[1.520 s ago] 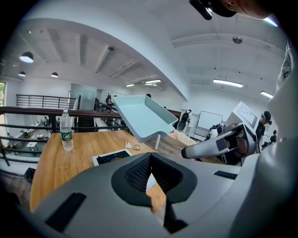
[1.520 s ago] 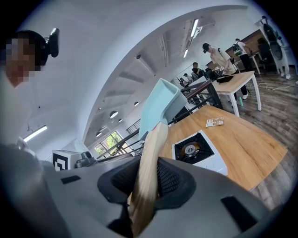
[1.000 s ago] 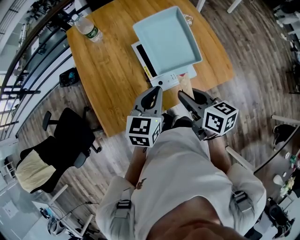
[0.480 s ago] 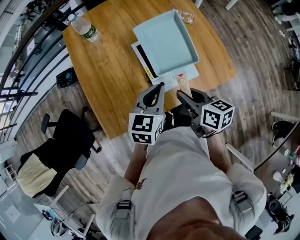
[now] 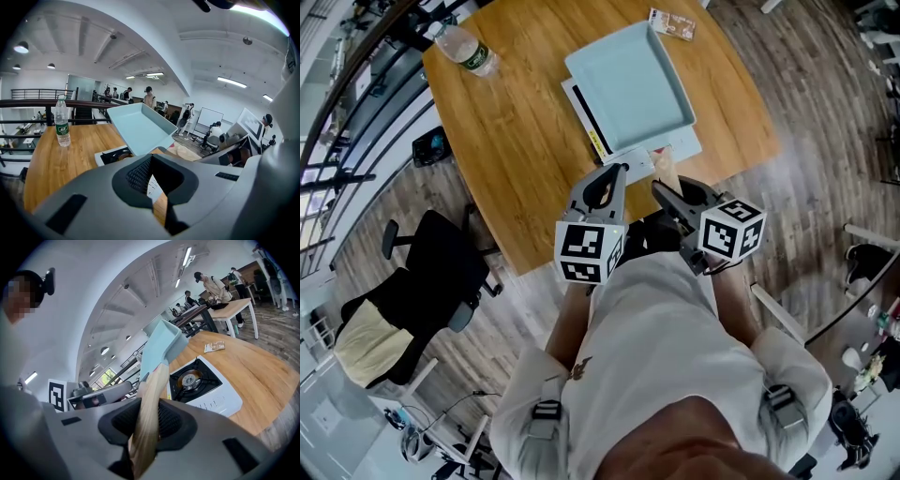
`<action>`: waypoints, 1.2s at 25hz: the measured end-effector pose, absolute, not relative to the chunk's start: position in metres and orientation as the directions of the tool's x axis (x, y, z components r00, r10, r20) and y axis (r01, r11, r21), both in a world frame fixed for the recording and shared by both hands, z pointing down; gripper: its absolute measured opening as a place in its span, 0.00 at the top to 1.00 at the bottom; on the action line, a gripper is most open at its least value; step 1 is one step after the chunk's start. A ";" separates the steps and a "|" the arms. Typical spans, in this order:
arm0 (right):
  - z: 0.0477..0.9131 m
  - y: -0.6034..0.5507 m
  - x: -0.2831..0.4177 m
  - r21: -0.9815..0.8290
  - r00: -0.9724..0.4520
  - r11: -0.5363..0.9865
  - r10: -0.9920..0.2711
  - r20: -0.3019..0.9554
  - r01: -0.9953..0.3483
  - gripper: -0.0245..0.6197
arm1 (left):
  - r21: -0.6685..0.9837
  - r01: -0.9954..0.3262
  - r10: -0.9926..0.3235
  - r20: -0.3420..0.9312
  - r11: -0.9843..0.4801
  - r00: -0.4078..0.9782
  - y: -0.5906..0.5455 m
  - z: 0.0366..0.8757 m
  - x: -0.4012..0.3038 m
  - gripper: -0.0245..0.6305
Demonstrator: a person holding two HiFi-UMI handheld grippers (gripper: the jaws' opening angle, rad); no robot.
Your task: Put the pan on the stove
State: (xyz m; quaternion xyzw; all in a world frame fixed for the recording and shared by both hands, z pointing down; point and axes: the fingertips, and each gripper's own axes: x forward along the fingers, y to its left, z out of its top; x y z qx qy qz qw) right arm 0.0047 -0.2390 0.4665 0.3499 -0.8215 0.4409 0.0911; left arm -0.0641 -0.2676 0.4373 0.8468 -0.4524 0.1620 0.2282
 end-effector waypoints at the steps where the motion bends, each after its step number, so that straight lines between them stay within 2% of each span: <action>1: 0.470 -0.241 0.005 -0.661 -0.741 0.367 -0.490 0.460 -0.654 0.80 | 0.241 -0.841 -0.692 0.484 -0.484 0.536 -0.270 0.439 -0.064 0.93; 30: 0.556 -0.253 0.016 -0.718 -0.767 0.298 -0.391 0.509 -0.629 0.80 | 0.277 -0.855 -0.648 0.563 -0.437 0.514 -0.289 0.496 -0.044 0.93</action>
